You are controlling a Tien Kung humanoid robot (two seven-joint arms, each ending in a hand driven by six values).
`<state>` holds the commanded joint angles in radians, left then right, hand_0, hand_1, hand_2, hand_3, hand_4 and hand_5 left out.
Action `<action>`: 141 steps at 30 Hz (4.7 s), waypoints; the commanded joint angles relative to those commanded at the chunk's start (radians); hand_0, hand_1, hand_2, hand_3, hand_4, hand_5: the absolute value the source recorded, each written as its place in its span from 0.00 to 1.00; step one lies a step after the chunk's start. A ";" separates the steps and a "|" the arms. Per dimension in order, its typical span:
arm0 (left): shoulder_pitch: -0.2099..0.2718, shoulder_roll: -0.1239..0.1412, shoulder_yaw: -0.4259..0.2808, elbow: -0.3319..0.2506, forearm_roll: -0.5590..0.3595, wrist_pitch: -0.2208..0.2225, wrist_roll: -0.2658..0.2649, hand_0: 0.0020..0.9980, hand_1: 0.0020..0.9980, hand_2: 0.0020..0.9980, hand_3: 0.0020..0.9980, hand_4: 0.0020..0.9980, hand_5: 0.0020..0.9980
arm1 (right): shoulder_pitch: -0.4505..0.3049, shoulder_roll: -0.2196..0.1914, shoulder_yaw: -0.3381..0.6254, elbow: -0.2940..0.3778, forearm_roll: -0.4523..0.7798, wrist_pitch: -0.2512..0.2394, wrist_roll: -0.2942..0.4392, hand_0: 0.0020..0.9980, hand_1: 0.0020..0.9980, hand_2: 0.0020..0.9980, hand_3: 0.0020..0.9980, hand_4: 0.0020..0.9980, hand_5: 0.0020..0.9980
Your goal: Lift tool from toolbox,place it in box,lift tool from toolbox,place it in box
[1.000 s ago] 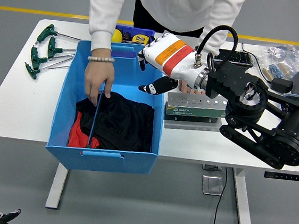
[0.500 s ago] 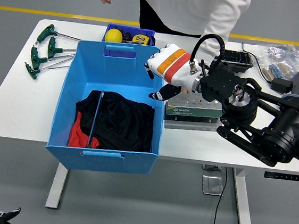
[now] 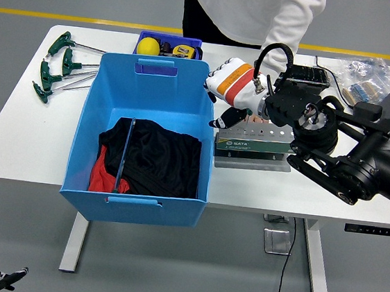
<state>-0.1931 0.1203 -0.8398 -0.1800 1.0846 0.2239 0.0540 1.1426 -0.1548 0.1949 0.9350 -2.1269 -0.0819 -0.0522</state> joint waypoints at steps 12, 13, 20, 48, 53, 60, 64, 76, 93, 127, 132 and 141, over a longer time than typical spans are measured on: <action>-0.011 0.002 0.029 0.000 -0.030 -0.001 -0.004 0.65 0.55 0.66 0.69 0.73 0.71 | 0.013 0.017 -0.094 -0.131 0.060 -0.001 0.035 0.62 0.61 0.67 0.47 0.92 0.58; -0.011 0.002 0.029 0.000 -0.030 -0.001 -0.004 0.65 0.55 0.66 0.69 0.73 0.71 | 0.015 0.017 -0.096 -0.135 0.061 -0.002 0.037 0.62 0.61 0.67 0.47 0.92 0.58; -0.013 0.002 0.031 0.000 -0.034 0.000 -0.005 0.65 0.55 0.66 0.69 0.73 0.71 | 0.031 0.020 -0.136 -0.172 0.073 -0.023 0.058 0.60 0.60 0.66 0.47 0.92 0.59; -0.024 0.003 0.058 0.000 -0.045 -0.001 -0.005 0.65 0.55 0.67 0.69 0.73 0.71 | 0.034 0.050 -0.092 -0.285 -0.022 0.083 0.187 0.57 0.54 0.60 0.46 0.93 0.61; -0.023 0.002 0.060 0.000 -0.044 -0.001 -0.004 0.65 0.55 0.67 0.69 0.73 0.71 | 0.028 0.053 -0.078 -0.296 -0.038 0.099 0.206 0.57 0.53 0.59 0.46 0.93 0.63; -0.023 0.002 0.065 0.000 -0.051 -0.002 -0.006 0.65 0.55 0.67 0.69 0.74 0.71 | 0.031 0.053 -0.069 -0.303 -0.058 0.094 0.225 0.52 0.43 0.49 0.43 0.93 0.63; -0.023 0.003 0.073 0.000 -0.057 -0.003 -0.006 0.65 0.55 0.67 0.69 0.74 0.71 | 0.027 0.046 -0.086 -0.298 -0.062 0.060 0.227 0.52 0.43 0.49 0.43 0.93 0.63; -0.030 0.002 0.087 0.000 -0.068 -0.004 -0.006 0.65 0.55 0.66 0.69 0.74 0.71 | 0.016 0.032 -0.096 -0.303 -0.082 0.054 0.221 0.40 0.29 0.37 0.37 0.94 0.66; -0.024 0.004 0.093 0.000 -0.082 -0.001 -0.009 0.65 0.55 0.66 0.69 0.74 0.71 | 0.035 0.028 -0.107 -0.292 -0.060 0.021 0.217 0.23 0.16 0.23 0.28 0.95 0.68; 0.002 0.014 0.062 0.000 -0.064 -0.002 -0.010 0.64 0.54 0.66 0.70 0.74 0.71 | 0.177 -0.120 -0.119 -0.044 0.276 0.073 0.102 0.05 0.00 0.04 0.05 0.91 0.69; 0.002 0.014 0.055 0.000 -0.055 -0.003 -0.008 0.65 0.55 0.66 0.69 0.74 0.71 | 0.165 -0.130 -0.050 0.019 0.299 0.077 0.090 0.02 0.00 0.03 0.05 0.90 0.69; 0.012 0.007 0.011 0.000 -0.010 0.000 -0.003 0.65 0.55 0.66 0.70 0.74 0.71 | 0.121 -0.114 0.123 0.213 0.263 0.044 0.069 0.03 0.00 0.03 0.05 0.88 0.69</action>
<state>-0.1810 0.1273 -0.8285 -0.1800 1.0750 0.2236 0.0513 1.2639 -0.2687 0.3182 1.1482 -1.8635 -0.0382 0.0172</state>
